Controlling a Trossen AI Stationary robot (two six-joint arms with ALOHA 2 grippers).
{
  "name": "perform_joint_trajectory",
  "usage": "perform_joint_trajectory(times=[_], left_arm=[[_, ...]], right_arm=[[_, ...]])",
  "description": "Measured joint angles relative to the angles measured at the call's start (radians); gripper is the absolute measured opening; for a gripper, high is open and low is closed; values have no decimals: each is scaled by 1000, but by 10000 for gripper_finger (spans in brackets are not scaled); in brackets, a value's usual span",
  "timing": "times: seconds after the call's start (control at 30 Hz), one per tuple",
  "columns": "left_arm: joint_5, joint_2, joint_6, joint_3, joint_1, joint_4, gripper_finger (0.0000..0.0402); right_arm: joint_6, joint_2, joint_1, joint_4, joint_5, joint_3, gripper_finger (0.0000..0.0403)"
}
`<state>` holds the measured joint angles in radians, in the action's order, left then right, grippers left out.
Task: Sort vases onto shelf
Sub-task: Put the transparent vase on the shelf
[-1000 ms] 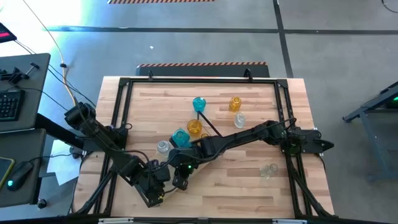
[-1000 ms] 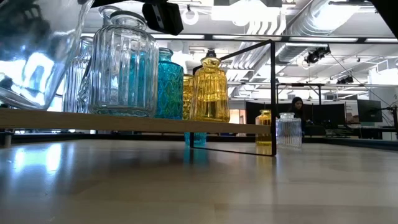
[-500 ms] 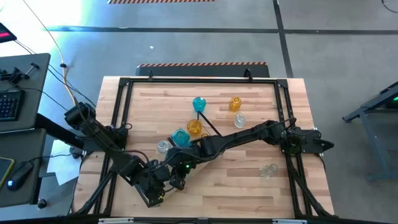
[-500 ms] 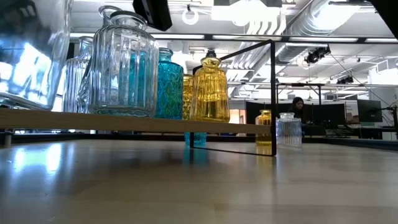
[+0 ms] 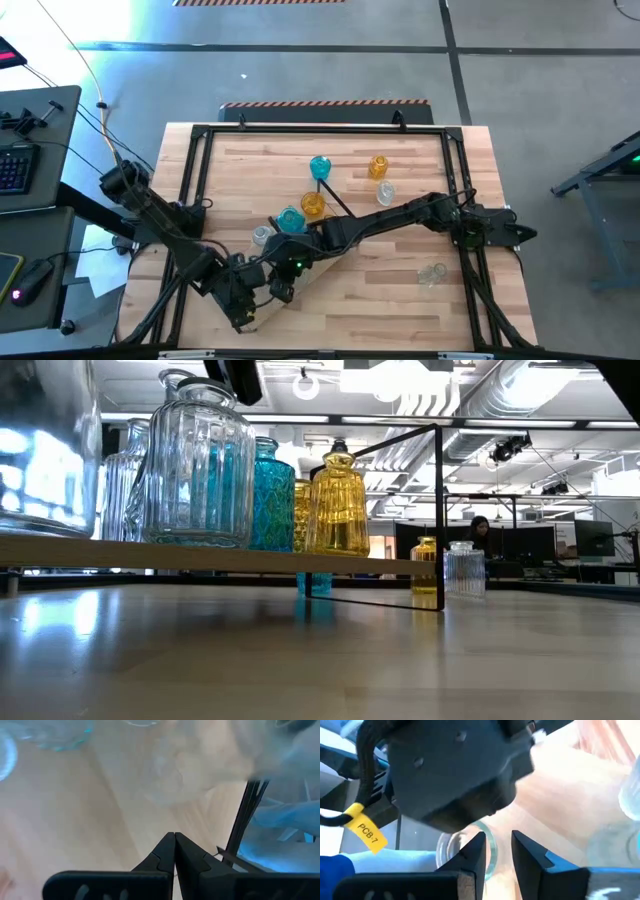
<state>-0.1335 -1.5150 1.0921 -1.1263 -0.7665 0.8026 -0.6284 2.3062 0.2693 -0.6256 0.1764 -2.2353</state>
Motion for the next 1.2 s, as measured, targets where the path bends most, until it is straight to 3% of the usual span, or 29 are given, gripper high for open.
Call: perform_joint_trajectory(times=[0.27,0.53,0.7,0.9,1.2], left_arm=[[-40,110,80,0,-19,11,0],[-14,185,121,0,-35,-2,0],[1,237,127,0,-57,-117,0],[-6,253,17,-1,-42,-341,0],[16,212,-106,-1,47,-342,0]], right_arm=[[9,0,-13,42,9,0,74],[32,0,-14,73,14,-16,74],[85,-1,-16,66,-11,-70,74],[147,-30,-41,84,-85,-112,74],[210,-116,-107,-47,-201,-116,74]])
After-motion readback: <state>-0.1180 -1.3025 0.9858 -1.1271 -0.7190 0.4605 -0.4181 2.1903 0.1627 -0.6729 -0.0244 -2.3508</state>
